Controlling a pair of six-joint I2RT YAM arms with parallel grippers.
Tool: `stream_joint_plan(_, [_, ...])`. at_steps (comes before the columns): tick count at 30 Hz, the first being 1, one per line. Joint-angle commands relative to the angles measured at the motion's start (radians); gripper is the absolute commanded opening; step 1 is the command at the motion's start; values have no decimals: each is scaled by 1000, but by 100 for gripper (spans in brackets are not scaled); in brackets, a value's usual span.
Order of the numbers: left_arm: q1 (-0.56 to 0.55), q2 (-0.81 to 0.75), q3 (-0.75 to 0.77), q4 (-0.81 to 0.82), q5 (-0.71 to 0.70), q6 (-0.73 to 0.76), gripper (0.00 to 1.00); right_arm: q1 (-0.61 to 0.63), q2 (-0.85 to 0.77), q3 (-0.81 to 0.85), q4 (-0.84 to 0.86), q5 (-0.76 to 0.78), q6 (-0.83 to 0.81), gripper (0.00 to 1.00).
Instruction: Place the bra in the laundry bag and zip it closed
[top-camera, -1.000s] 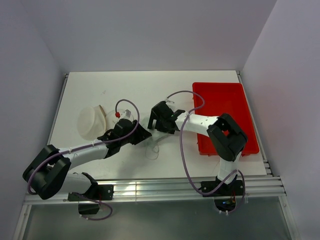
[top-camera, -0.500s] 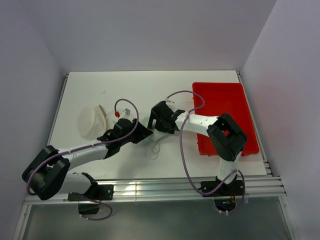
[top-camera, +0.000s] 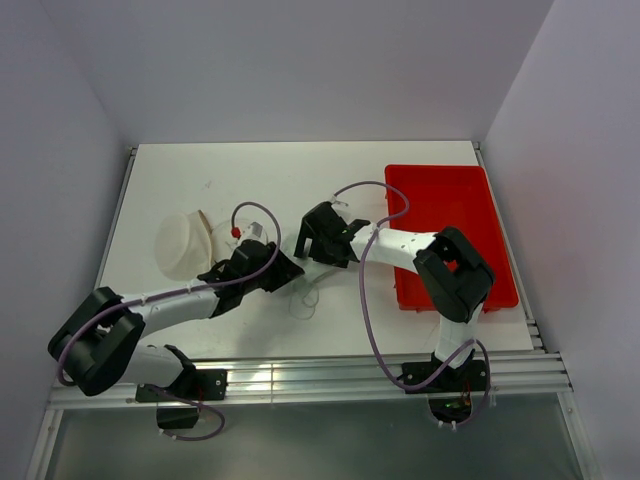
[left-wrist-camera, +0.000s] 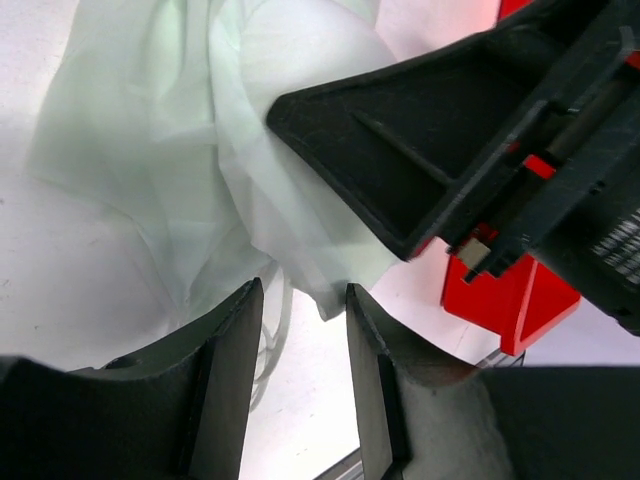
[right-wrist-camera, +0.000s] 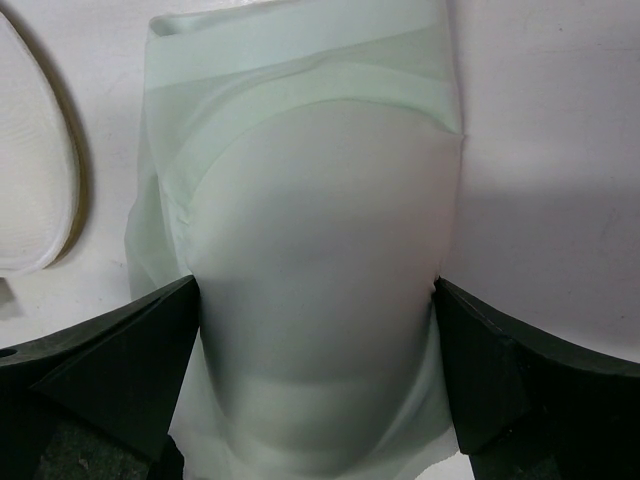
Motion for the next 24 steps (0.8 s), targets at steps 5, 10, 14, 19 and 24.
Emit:
stream_joint_plan(5, [-5,75,57,40,-42,-12,41,-3,1,-8,28,4,13,100])
stream_joint_plan(10, [-5,101,79,27,-88,-6,19,-2,-4,-17,29,3,11,100])
stream_joint_plan(14, [-3,78,77,10,-134,7,0,-3,-12,-31,32,10,10,100])
stream_joint_plan(19, [-3,38,57,10,-145,17,0,-6,-19,-44,40,9,11,100])
stream_joint_plan(24, [-3,0,19,8,-103,5,7,-8,-18,-36,34,9,8,100])
